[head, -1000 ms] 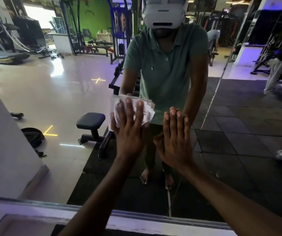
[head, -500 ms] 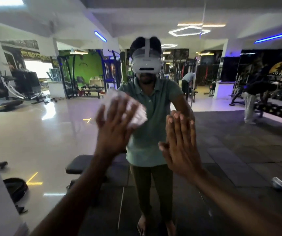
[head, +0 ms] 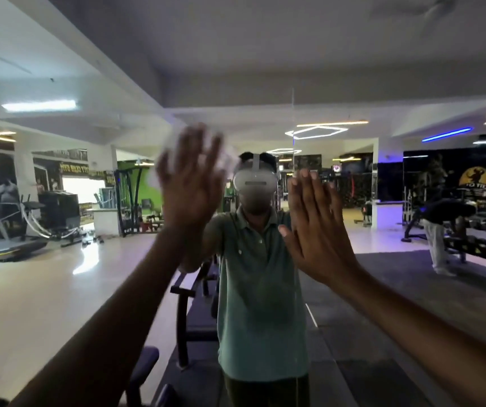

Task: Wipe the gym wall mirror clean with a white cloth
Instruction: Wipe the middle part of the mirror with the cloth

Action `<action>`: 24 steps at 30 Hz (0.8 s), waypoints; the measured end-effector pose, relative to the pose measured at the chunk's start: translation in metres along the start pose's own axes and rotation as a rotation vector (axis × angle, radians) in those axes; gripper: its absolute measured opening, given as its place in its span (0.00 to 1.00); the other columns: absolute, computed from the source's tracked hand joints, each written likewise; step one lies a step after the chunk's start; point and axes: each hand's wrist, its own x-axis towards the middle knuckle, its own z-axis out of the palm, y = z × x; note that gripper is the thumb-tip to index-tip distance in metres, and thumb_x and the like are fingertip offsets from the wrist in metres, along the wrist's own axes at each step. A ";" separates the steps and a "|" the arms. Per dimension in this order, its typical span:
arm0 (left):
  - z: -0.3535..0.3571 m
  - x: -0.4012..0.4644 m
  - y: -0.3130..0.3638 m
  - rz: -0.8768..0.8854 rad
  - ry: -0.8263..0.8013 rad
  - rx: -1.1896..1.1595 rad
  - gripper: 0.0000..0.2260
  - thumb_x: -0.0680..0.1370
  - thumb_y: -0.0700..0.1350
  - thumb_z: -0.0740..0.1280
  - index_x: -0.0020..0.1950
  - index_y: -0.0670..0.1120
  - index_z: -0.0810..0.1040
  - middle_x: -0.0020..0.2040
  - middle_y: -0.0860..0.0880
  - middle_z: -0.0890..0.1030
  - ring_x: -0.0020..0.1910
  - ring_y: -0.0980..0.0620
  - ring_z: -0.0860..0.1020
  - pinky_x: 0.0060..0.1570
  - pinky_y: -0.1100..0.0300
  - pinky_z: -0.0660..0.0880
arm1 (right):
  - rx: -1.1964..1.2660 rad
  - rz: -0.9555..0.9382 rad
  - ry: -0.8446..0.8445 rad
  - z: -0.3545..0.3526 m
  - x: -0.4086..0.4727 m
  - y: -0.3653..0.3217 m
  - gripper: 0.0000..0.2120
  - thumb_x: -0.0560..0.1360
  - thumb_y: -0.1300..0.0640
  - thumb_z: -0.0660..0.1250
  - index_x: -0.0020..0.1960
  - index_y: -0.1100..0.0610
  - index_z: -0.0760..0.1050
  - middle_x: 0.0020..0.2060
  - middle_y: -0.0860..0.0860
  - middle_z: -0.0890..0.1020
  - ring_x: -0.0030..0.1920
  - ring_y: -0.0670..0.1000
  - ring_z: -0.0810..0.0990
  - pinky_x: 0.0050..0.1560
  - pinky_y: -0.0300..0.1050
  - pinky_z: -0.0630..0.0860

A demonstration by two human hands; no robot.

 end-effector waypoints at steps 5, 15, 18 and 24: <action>0.000 0.021 0.037 -0.611 0.164 -0.042 0.27 0.88 0.56 0.50 0.87 0.51 0.53 0.87 0.43 0.51 0.86 0.45 0.50 0.80 0.40 0.52 | -0.024 -0.024 0.042 -0.011 0.037 0.026 0.39 0.85 0.41 0.51 0.85 0.65 0.47 0.85 0.64 0.47 0.85 0.64 0.45 0.82 0.68 0.51; -0.005 0.083 -0.024 -0.441 0.143 0.009 0.25 0.88 0.55 0.51 0.86 0.53 0.57 0.86 0.46 0.55 0.85 0.47 0.52 0.76 0.46 0.53 | -0.061 -0.076 0.082 -0.014 0.097 0.048 0.42 0.83 0.37 0.50 0.85 0.65 0.44 0.85 0.64 0.45 0.85 0.62 0.43 0.82 0.68 0.50; 0.002 0.091 0.043 -0.548 0.167 -0.066 0.28 0.87 0.56 0.48 0.87 0.52 0.50 0.87 0.45 0.50 0.86 0.45 0.48 0.81 0.41 0.49 | -0.039 -0.066 0.093 -0.013 0.095 0.045 0.41 0.84 0.37 0.47 0.85 0.64 0.44 0.85 0.63 0.44 0.85 0.61 0.42 0.82 0.69 0.50; -0.026 0.104 0.038 0.041 -0.153 -0.138 0.33 0.80 0.56 0.44 0.86 0.52 0.53 0.87 0.45 0.51 0.85 0.44 0.50 0.70 0.39 0.61 | -0.017 -0.087 0.091 -0.013 0.096 0.049 0.42 0.85 0.36 0.50 0.85 0.64 0.44 0.85 0.62 0.45 0.85 0.61 0.41 0.82 0.69 0.49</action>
